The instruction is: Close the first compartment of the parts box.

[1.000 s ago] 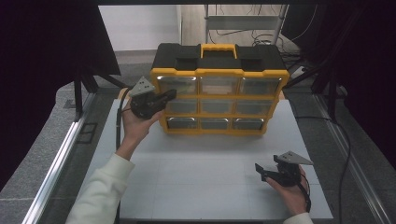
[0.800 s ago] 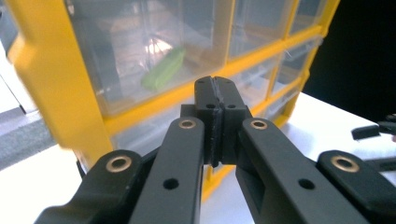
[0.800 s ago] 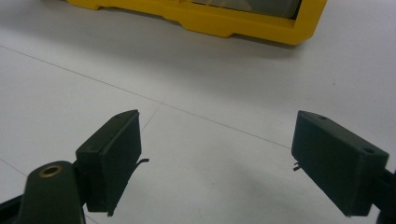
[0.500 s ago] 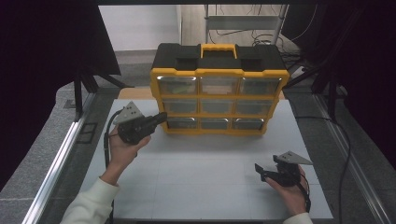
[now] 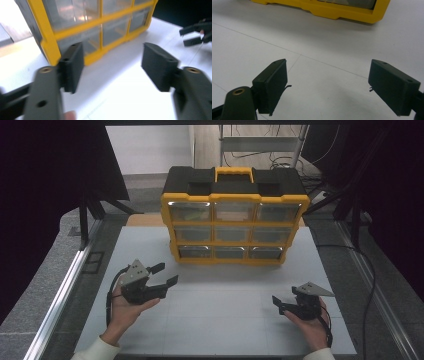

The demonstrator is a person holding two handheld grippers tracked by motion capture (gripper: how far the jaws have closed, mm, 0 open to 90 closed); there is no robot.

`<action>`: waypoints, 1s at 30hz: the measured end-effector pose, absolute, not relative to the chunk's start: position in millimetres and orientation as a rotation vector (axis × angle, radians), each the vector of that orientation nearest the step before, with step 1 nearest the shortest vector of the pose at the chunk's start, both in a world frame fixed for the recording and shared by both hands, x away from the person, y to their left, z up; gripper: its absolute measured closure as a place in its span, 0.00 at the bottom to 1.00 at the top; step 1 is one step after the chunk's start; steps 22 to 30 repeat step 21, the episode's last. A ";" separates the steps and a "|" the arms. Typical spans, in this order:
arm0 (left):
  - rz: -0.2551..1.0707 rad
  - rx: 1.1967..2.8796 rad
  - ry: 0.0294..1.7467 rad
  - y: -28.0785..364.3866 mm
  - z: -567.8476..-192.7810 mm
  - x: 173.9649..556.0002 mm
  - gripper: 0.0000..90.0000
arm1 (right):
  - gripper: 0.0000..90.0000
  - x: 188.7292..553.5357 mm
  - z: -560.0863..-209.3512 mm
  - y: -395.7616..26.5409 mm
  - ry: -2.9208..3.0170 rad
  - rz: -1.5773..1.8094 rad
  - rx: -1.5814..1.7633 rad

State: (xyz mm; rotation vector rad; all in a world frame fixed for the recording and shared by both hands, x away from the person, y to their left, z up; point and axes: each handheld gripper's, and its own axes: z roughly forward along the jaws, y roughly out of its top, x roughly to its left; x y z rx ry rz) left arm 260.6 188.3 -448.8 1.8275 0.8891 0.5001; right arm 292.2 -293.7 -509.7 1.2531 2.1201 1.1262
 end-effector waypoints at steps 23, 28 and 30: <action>0.496 1.867 1.001 201.5 -490.0 253.8 0.22 | 0.17 290.2 -508.1 -292.3 2.139 1.153 1.205; 0.496 1.867 1.001 201.5 -490.0 253.8 0.22 | 0.17 290.2 -508.1 -292.3 2.139 1.153 1.205; 0.496 1.867 1.001 201.5 -490.0 253.8 0.22 | 0.17 290.2 -508.1 -292.3 2.139 1.153 1.205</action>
